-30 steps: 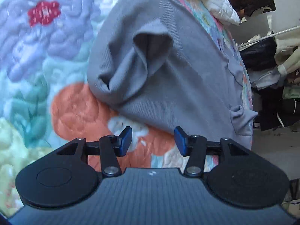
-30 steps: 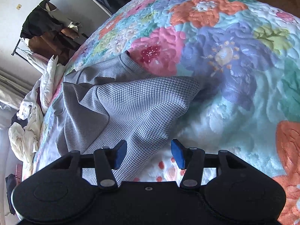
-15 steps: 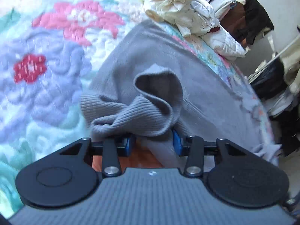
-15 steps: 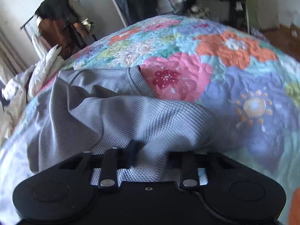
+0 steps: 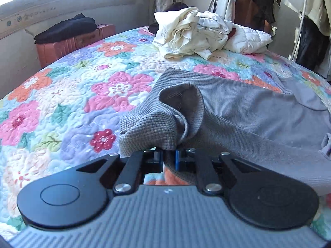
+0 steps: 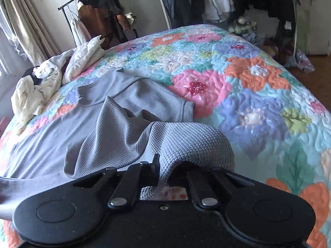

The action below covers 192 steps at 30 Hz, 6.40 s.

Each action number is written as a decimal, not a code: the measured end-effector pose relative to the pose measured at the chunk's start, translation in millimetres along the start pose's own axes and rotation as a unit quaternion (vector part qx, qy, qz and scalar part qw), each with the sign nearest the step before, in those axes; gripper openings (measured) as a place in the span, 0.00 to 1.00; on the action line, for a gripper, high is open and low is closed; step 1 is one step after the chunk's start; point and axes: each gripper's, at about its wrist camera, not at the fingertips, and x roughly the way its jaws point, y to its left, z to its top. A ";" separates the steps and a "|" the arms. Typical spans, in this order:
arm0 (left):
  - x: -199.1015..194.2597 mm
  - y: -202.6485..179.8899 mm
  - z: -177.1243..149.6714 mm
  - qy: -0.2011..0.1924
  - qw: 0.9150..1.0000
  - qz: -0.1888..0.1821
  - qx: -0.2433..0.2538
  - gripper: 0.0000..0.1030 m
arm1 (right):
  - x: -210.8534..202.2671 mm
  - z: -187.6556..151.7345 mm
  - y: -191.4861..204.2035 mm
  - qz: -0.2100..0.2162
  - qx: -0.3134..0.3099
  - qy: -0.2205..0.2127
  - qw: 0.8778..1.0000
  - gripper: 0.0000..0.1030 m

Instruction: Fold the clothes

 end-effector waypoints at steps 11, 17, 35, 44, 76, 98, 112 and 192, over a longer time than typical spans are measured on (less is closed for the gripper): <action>-35.6 22.8 -41.9 0.107 0.994 -0.019 -0.022 0.10 | -23.9 -36.8 -4.5 -0.027 -0.147 0.161 0.976 0.09; -33.6 34.6 -43.8 0.119 0.991 -0.031 -0.051 0.19 | -19.9 -51.9 -15.7 -0.032 -0.129 0.175 0.976 0.10; -65.8 27.5 -16.8 0.087 0.995 -0.023 0.049 0.56 | -79.4 -42.5 59.4 0.062 -0.154 0.058 0.984 0.56; 16.5 -14.0 -29.1 0.130 0.965 0.049 0.221 0.86 | -12.8 -52.5 132.8 0.102 -0.181 0.054 0.977 0.67; 105.6 -15.8 58.7 -0.051 0.983 0.008 0.178 0.06 | 85.3 49.8 175.7 0.108 -0.158 -0.106 0.976 0.01; 159.9 28.9 66.0 -0.007 0.992 -0.054 0.112 0.00 | 137.0 47.8 192.8 0.065 -0.219 -0.111 0.967 0.01; 129.4 27.4 84.8 -0.096 0.990 -0.014 0.098 0.00 | 124.3 60.1 171.1 0.096 -0.145 -0.104 0.979 0.01; 103.9 -397.9 109.4 0.015 0.941 -0.303 0.152 0.03 | 151.5 68.3 9.9 0.066 -0.150 0.066 0.984 0.07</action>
